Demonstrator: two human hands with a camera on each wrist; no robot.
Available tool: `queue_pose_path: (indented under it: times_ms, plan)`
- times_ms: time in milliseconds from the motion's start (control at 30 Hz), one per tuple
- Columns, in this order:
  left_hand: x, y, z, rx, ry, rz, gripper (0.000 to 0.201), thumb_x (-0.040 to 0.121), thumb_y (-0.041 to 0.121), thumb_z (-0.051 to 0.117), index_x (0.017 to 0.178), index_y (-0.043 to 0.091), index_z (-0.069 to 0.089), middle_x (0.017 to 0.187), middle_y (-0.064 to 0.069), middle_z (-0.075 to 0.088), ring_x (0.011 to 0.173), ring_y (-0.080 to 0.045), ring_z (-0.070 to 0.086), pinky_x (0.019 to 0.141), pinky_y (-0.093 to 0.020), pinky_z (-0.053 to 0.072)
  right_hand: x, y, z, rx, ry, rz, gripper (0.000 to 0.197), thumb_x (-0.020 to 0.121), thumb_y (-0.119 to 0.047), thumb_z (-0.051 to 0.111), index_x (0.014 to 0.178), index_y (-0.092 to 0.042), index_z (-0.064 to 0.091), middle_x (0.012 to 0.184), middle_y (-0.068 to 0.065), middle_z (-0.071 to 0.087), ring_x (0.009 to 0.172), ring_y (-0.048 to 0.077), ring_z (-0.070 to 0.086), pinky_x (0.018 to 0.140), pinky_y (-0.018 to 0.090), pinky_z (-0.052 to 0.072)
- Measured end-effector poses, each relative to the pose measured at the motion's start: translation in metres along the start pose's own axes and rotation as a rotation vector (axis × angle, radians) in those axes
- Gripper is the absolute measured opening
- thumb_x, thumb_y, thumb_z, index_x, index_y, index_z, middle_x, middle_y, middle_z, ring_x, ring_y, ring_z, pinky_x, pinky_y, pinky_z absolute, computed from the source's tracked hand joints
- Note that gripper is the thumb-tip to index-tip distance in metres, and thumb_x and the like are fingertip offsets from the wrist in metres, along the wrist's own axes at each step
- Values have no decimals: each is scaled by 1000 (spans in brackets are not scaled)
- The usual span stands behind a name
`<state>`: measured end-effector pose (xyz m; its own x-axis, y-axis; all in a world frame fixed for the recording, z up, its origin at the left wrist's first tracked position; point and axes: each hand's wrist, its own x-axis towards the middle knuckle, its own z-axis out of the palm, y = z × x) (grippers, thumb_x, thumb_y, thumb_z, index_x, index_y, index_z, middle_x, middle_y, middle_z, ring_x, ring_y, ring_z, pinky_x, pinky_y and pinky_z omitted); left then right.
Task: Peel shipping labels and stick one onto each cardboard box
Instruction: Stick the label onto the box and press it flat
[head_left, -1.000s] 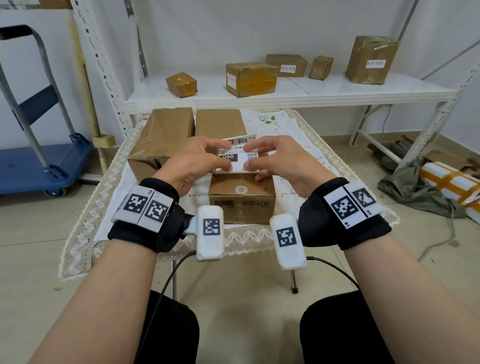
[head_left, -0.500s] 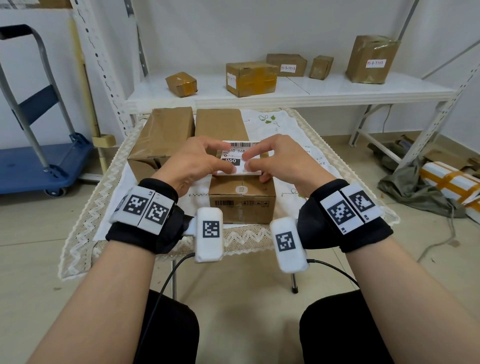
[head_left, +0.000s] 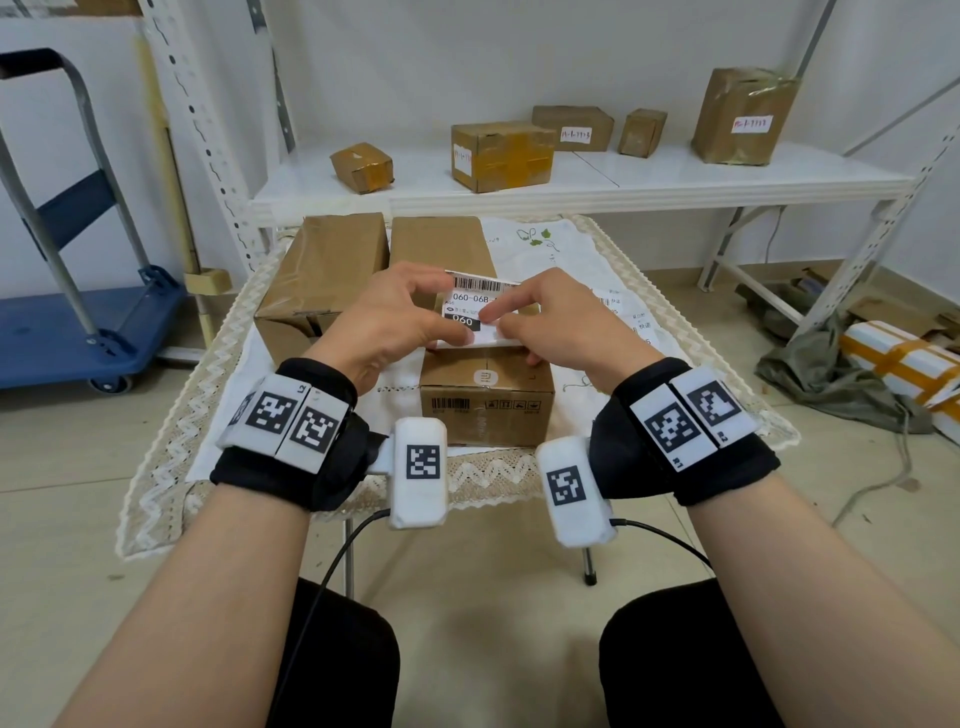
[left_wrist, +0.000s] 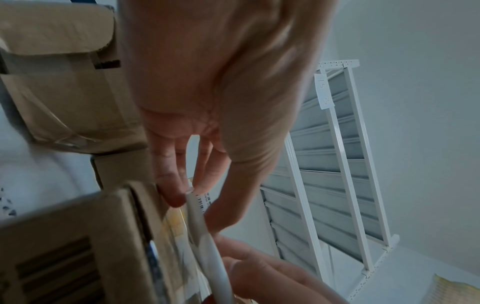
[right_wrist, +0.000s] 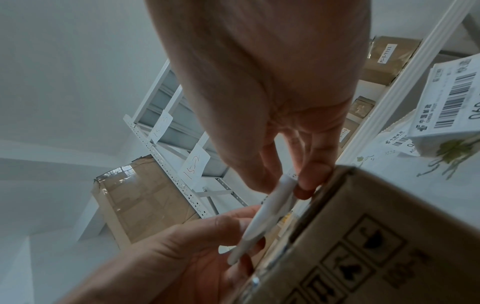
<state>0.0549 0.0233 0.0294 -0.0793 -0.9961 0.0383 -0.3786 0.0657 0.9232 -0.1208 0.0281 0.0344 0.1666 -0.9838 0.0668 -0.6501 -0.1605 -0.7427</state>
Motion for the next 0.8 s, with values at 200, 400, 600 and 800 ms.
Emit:
queue_pose_path:
  times_ms: [200,400,600,800]
  plan:
    - [-3,2,0,3,-8,9,62,75,-2,84,132,13,63,135,11,56,93,-3,58,72,-18,48,-1,-4,1,-60,13,-35,25,97,-14,58,110,-14,79,127,8,63,94,30,68,83,42,60]
    - [-4,3,1,28,-13,5,63,76,-1,84,133,13,62,139,10,55,97,-7,56,73,-18,47,-3,-4,1,-64,10,-33,25,98,-14,57,110,-12,79,123,7,63,86,30,68,79,37,60]
    - [-6,5,0,32,-30,0,55,77,-1,83,127,16,66,132,12,54,93,-4,56,65,-13,45,-2,-5,2,-72,10,-32,25,97,-14,57,107,-13,80,122,8,65,94,28,66,87,43,58]
    - [-6,5,0,40,-56,0,41,78,0,83,104,28,68,120,18,57,99,-10,58,69,-18,47,-1,-4,2,-77,8,-35,24,97,-15,58,107,-14,80,123,7,63,89,20,59,88,40,57]
